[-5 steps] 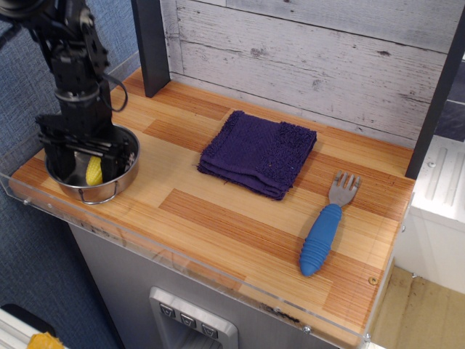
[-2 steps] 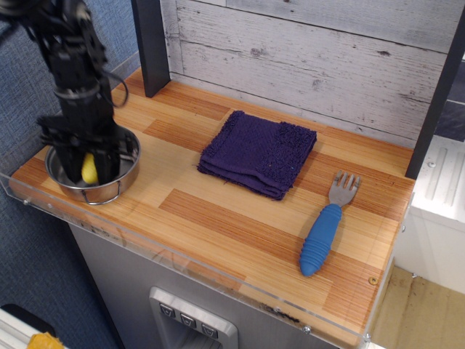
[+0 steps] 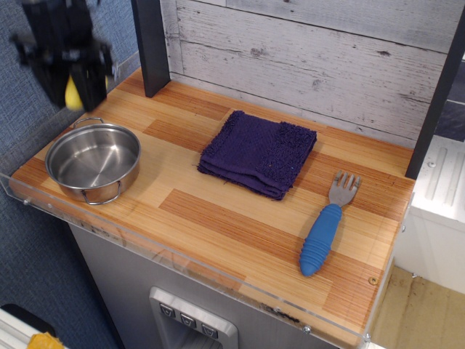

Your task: Place the yellow fruit on the violet cloth.

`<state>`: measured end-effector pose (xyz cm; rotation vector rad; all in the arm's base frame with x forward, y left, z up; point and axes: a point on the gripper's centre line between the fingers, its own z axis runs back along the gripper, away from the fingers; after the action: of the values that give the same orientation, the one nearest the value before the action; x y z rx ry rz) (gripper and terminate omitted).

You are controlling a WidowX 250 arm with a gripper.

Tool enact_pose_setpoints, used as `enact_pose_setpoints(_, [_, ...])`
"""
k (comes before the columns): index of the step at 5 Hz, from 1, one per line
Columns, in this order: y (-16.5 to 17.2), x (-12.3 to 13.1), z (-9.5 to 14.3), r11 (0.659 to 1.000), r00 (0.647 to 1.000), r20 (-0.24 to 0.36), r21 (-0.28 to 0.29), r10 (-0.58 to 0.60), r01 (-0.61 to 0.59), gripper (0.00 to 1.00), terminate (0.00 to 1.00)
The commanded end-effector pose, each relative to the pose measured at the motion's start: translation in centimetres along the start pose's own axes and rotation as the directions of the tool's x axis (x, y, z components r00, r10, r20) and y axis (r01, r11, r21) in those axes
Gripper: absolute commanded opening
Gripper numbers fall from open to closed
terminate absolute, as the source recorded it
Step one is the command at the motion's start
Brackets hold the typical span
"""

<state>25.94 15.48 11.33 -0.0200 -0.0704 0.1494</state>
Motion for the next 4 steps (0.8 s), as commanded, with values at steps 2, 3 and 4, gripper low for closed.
enact_pose_setpoints(2, [-8.8,5.2,1.9,0.945,0.943,0.075,-0.022,-0.325,0.327,0.0,0.0])
enact_pose_setpoints(3, [-12.8,5.9,-0.1,0.948,0.948,0.043,0.002,-0.317,0.317,0.0,0.0])
enact_pose_setpoints(4, [-15.3,6.5,-1.8,0.958,0.959,-0.002,0.044,-0.284,0.284,0.0,0.0])
